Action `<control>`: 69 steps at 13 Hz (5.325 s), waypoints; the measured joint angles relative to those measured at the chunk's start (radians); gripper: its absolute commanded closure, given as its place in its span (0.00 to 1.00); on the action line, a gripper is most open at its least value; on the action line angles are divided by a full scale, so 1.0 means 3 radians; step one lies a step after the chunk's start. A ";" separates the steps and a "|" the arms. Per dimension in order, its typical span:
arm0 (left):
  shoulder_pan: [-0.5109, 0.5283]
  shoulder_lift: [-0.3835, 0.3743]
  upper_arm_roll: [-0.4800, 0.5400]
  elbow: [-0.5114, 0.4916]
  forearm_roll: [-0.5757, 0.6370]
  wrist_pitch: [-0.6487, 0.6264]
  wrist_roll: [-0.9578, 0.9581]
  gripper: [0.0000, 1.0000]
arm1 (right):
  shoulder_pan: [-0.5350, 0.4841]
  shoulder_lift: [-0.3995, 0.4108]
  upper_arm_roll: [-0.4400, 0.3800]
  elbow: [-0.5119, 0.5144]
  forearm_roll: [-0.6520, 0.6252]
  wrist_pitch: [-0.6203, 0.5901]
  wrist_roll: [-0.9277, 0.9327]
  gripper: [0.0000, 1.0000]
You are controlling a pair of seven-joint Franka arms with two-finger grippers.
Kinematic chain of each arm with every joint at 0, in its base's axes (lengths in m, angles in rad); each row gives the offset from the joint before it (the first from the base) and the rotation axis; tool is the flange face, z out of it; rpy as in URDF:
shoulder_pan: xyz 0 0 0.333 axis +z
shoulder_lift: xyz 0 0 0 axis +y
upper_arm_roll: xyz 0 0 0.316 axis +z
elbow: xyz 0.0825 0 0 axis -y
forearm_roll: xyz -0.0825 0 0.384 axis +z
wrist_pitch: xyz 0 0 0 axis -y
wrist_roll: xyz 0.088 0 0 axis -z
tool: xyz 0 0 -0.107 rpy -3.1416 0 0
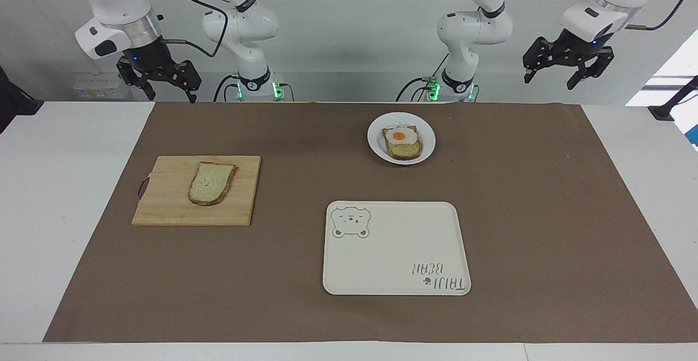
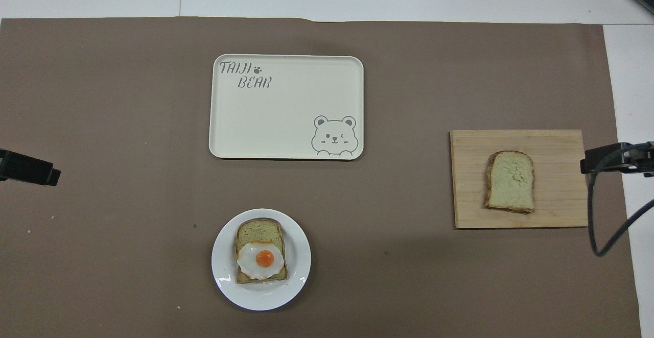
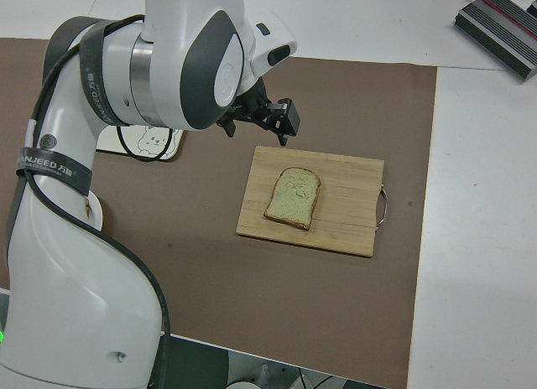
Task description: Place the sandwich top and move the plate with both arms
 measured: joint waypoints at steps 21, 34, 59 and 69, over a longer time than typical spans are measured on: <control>0.0003 0.0000 0.0035 0.0000 0.0000 -0.0001 0.0000 0.00 | -0.0392 0.0451 -0.0013 -0.0575 0.0170 0.1257 -0.0593 0.00; 0.0003 0.0000 0.0035 0.0000 0.0000 -0.0001 0.0000 0.00 | -0.0691 0.0781 0.0013 -0.1554 0.0695 0.2168 -0.1256 0.00; 0.0003 -0.0007 0.0035 0.0000 0.0000 -0.0005 0.0000 0.00 | -0.0700 0.0885 -0.0006 -0.1299 0.0862 0.1777 -0.1259 1.00; 0.0003 -0.0007 0.0035 0.0000 0.0000 -0.0006 0.0000 0.00 | -0.0700 0.0481 -0.0008 -0.0869 0.0822 0.1175 -0.1338 1.00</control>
